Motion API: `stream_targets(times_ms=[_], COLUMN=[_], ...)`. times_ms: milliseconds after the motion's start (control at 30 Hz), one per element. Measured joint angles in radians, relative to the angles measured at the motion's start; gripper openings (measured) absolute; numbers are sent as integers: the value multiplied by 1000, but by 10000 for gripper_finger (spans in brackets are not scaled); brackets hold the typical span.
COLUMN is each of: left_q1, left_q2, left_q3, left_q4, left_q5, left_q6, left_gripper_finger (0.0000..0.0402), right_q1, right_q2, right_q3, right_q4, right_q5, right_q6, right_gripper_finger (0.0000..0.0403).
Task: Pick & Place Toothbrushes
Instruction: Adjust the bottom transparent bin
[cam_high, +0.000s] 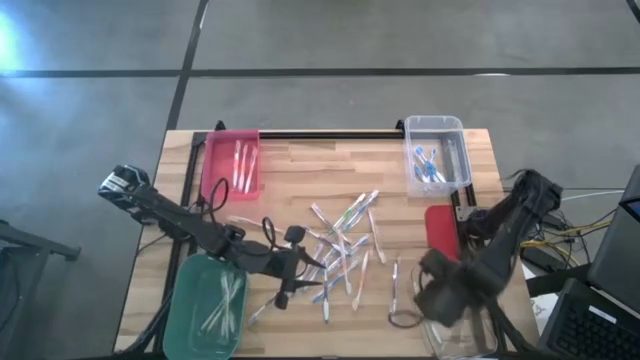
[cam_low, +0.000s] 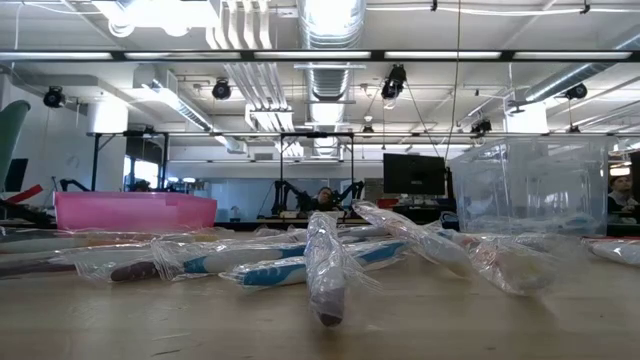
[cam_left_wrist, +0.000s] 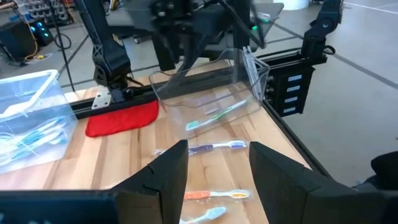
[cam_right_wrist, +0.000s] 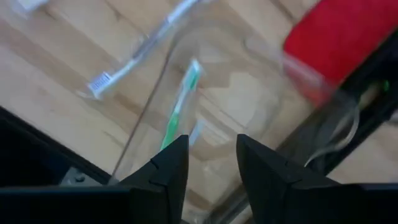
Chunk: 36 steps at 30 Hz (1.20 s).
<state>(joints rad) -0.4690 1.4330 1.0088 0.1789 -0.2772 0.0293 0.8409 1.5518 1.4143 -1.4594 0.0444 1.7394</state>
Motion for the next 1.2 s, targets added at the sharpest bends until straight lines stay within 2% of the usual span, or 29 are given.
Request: stream_targets(times_ms=[67,200,567,867,1033,1200], left_q1=[0,-1,-1,-2,-2,-2], left_q2=[0,0,0,-1,-1,-1], left_q3=[0,0,0,0,0,0], left_q4=[-3,-3,-3,-16,-19,-26], left_q5=[0,0,14,31,31,31], left_q6=[-1,-1,-3,-19,-29,-31], left_gripper_finger=[177,177,177,177,177,177], right_q1=[43,89,106,106,104,103], right_q2=[44,126,273,312,311,310], right_q3=[4,2,5,3,-3,-12], right_q4=[-1,0,167,282,376,333], right_q5=[-11,-121,-123,-65,46,53], right_q6=[78,170,198,199,191,156], right_gripper_finger=[123,115,137,160,167,167])
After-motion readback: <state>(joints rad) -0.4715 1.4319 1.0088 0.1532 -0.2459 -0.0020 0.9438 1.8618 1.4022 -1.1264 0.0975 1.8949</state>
